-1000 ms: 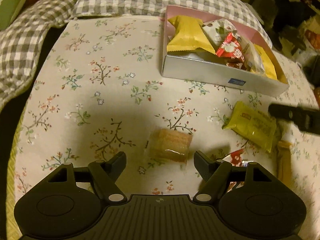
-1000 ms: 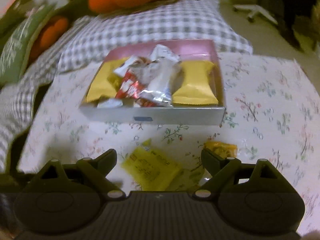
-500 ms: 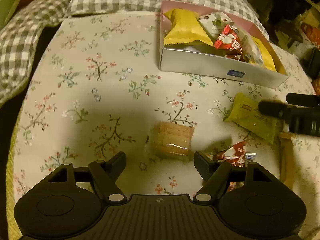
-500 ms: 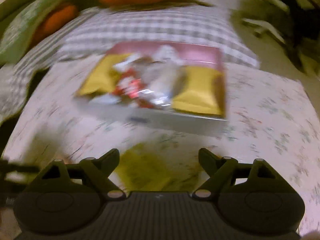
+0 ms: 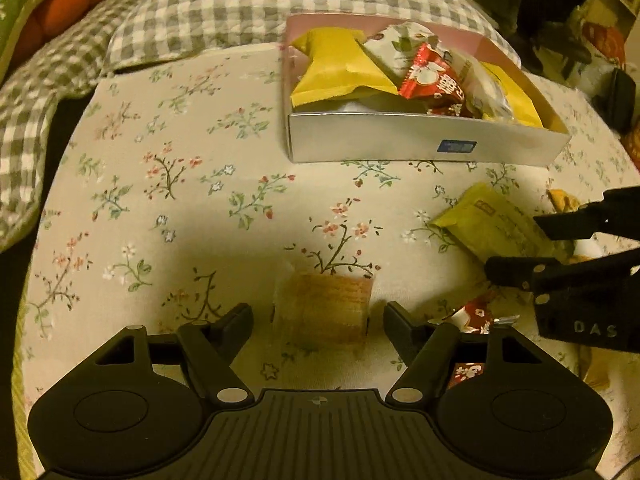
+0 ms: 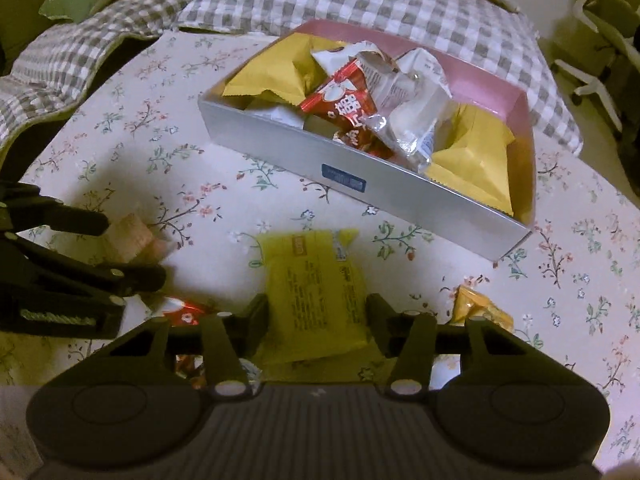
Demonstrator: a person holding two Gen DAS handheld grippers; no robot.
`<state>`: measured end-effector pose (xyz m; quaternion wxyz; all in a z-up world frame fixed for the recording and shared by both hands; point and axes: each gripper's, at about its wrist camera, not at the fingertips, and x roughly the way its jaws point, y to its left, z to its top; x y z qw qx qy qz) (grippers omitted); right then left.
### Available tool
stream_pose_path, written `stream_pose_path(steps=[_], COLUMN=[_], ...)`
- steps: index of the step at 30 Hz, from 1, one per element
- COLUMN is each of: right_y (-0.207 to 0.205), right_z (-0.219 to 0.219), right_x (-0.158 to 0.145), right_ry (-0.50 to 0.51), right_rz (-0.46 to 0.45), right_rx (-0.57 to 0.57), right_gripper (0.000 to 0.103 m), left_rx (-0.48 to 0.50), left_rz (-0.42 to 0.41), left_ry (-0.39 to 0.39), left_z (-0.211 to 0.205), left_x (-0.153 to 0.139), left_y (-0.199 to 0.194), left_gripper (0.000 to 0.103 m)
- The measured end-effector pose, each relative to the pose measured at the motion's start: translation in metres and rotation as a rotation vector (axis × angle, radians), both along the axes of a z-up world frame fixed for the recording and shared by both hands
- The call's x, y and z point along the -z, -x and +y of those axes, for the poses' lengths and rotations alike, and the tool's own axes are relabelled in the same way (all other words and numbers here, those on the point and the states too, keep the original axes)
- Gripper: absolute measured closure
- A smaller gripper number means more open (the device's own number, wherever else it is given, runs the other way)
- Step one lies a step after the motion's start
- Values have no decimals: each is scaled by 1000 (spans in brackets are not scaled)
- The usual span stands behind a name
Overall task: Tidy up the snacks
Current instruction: 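Grasp the tan wafer cake with the left tool while the right grasps a yellow printed packet, then lower the wafer cake and yellow packet into the tray and open both tools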
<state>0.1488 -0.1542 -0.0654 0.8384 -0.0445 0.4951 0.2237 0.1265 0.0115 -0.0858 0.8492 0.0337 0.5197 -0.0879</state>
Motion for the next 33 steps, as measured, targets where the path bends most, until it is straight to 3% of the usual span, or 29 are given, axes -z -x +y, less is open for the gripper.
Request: stream_pose_path(steps=[3,6,22,33], right_y=[-2,-4,-7,-4], right_z=[-2,-3,-27,-48], right_x=[-2,-1,-13,-30], right_ry=[-26,-28,-149,-235], right_rz=[26,46,146,157], right_rx=[25,43,163,218], right_gripper=[59,59,60,60], left_rx=[7,4,-27,-45], left_rz=[-15,-16,-27,-59], left_ry=[-16,-8,49,80], left_z=[-1,1,6,7], left_x=[-2,-3,-16,-31], left_y=[0,0,-2,-7], left_gripper=[54,63,65,65])
